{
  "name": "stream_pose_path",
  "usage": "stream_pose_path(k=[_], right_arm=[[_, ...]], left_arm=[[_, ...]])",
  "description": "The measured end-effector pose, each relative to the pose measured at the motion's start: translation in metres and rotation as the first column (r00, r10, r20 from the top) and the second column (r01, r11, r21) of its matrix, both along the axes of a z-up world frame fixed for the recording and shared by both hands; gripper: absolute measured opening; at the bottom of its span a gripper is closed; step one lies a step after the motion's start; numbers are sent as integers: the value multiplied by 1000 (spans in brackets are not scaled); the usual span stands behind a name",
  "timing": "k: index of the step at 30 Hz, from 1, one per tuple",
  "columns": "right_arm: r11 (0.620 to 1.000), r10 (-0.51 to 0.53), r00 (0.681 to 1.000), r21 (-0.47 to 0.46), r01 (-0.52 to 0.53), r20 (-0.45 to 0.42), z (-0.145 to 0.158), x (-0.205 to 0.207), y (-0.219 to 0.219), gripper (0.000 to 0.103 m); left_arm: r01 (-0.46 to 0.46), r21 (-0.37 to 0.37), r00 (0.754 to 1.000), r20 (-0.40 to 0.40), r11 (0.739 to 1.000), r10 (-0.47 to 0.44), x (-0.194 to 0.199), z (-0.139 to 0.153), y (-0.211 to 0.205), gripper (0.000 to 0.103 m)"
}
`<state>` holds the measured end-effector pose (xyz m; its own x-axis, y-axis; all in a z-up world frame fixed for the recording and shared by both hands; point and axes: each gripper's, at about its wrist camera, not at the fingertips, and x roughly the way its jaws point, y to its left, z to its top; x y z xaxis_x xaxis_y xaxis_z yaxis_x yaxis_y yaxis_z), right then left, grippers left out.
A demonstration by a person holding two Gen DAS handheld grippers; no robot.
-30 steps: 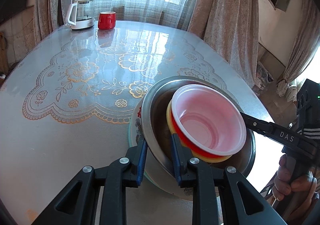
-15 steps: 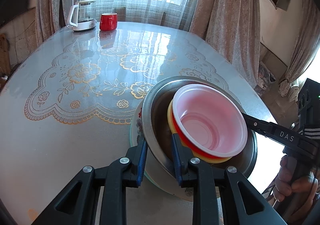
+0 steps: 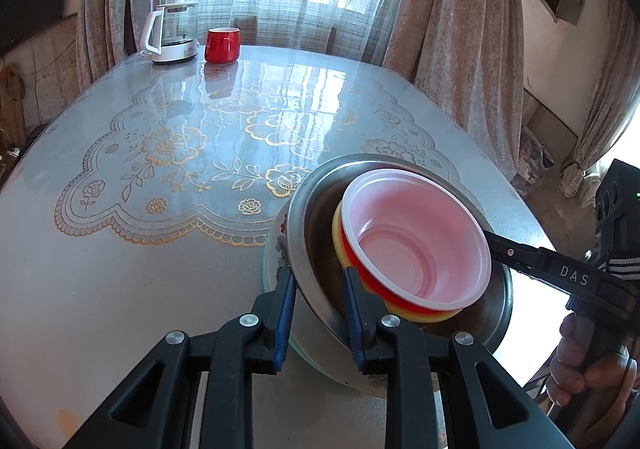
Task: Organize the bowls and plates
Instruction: 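Lower the steel bowl onto the plates and open both grippers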
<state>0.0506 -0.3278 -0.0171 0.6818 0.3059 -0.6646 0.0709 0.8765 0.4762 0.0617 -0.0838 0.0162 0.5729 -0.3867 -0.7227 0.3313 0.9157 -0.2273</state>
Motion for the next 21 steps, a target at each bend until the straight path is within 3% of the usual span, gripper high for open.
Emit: stream_pose_path(k=[12, 21], right_arm=[[999, -9, 1000, -34, 10, 30, 10, -9, 5, 28], [997, -36, 997, -72, 40, 63, 19, -17, 9, 30]], left_arm=[[-41, 25, 996, 85, 999, 39, -17, 10, 10, 24], [-75, 14, 993, 95, 997, 74, -26, 11, 22, 24]])
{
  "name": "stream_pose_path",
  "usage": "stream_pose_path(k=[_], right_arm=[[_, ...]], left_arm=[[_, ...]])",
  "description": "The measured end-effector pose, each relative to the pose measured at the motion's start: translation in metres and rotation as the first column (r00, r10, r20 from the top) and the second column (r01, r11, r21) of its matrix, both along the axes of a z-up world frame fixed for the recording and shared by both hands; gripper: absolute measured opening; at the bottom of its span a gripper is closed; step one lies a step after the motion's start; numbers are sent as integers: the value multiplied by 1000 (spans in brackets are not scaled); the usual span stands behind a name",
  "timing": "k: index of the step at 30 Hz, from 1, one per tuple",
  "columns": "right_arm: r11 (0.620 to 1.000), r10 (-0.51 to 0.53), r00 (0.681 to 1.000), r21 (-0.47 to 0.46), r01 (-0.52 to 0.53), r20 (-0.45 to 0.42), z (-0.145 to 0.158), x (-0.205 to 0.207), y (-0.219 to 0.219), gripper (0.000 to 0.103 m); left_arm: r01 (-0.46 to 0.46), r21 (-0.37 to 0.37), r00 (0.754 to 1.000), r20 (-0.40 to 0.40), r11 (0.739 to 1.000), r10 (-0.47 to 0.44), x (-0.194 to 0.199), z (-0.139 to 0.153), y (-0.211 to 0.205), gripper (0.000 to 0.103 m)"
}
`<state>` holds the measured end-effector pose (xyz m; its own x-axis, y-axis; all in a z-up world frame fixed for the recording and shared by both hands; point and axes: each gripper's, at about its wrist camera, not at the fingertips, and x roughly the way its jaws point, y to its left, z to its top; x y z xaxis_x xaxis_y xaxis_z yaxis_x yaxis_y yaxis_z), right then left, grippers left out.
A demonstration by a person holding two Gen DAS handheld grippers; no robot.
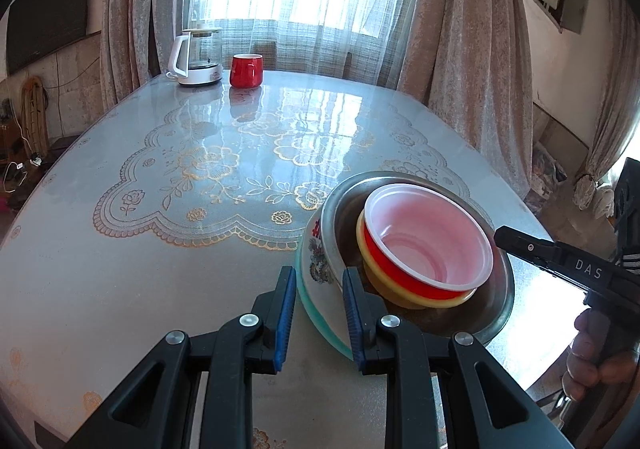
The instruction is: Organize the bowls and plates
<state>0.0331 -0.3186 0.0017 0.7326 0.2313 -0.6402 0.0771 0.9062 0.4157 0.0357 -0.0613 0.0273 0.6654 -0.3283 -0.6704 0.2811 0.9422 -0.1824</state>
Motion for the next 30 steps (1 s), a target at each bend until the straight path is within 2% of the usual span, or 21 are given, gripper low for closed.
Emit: stream_pose_path(k=[13, 22, 30], right_arm=[[987, -45, 997, -151, 54, 64, 11, -21, 31, 35], [960, -84, 989, -256, 112, 118, 13, -37, 56, 38], [944, -101, 985, -300, 139, 141, 13, -47, 71, 39]], left_arm=[[-121, 33, 991, 55, 992, 119, -28, -1, 25, 33], [-160, 48, 984, 92, 986, 155, -43, -3, 23, 37], [-166, 65, 981, 107, 984, 159, -49, -5, 17, 40]])
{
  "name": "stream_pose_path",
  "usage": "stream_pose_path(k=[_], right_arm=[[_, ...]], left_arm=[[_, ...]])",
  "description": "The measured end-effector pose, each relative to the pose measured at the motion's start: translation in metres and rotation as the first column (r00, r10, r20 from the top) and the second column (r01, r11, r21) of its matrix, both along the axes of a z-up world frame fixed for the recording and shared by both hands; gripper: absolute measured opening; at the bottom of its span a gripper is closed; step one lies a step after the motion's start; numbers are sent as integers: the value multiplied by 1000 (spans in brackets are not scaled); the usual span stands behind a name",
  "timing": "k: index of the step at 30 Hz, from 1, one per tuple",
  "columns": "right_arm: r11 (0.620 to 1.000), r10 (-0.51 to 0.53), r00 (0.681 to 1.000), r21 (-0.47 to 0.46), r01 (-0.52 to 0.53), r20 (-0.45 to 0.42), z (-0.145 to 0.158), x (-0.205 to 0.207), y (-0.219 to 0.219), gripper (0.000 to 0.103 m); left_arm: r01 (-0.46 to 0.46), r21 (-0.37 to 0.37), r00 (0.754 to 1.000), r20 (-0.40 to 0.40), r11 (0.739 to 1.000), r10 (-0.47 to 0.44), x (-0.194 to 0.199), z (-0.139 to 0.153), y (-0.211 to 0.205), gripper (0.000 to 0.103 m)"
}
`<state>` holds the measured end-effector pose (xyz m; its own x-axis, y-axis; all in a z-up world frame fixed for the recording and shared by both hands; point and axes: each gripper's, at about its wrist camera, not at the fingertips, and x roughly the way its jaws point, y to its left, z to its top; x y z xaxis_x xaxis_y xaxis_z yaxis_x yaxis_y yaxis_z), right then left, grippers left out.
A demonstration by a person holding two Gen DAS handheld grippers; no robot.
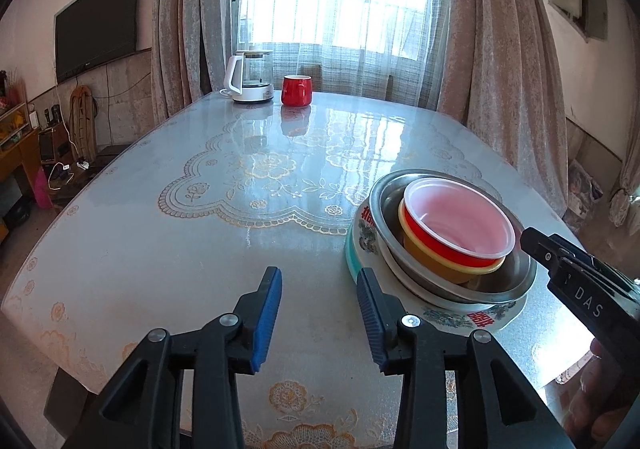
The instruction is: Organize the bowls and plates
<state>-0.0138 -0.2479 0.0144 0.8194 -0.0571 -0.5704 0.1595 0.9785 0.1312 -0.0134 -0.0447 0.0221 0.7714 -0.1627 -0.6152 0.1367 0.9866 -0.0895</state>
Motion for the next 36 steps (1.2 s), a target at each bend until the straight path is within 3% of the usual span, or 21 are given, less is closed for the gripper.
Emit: stream_pose_path(k=[12, 36], right_arm=[[1000, 21, 1000, -19, -21, -2, 1, 2, 7, 39], [999, 36, 999, 8, -36, -17, -3, 10, 5, 40]], left_arm=[[-5, 28, 999, 41, 1000, 4, -5, 6, -3, 49], [12, 44, 1000, 17, 999, -12, 1, 4, -7, 54]])
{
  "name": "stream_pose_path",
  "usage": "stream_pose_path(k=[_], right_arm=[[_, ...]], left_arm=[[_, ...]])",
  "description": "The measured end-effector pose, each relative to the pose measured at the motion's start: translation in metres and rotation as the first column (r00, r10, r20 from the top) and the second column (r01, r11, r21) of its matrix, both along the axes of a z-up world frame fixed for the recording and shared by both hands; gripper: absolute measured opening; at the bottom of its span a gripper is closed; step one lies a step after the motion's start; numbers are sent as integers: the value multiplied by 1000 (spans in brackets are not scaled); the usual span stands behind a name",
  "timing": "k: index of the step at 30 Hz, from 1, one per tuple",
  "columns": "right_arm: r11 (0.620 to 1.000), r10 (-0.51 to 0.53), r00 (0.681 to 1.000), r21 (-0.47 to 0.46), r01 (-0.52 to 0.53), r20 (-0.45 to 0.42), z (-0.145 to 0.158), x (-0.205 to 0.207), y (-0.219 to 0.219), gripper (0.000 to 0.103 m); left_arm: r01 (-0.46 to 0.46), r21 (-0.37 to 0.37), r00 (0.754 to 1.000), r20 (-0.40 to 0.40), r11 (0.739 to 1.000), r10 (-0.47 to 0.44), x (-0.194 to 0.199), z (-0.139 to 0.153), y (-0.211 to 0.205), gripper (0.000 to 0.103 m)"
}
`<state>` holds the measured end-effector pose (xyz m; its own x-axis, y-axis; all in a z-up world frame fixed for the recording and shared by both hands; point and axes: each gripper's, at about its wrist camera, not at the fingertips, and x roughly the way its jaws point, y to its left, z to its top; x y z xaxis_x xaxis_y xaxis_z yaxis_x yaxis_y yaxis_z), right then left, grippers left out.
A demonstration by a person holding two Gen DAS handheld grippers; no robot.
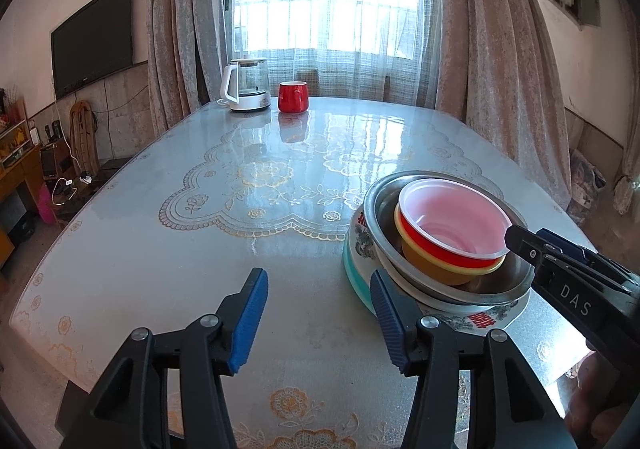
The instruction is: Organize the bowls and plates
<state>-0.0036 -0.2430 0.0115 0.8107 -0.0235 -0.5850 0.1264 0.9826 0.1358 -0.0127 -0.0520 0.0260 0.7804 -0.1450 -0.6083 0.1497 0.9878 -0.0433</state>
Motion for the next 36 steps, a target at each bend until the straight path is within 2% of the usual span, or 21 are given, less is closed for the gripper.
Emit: stream_pose_path(k=[36], right_arm=[[1000, 3, 1000, 9, -3, 1, -2, 2, 0, 40]], left_arm=[[5, 26, 1000, -14, 1000, -4, 2, -4, -9, 55]])
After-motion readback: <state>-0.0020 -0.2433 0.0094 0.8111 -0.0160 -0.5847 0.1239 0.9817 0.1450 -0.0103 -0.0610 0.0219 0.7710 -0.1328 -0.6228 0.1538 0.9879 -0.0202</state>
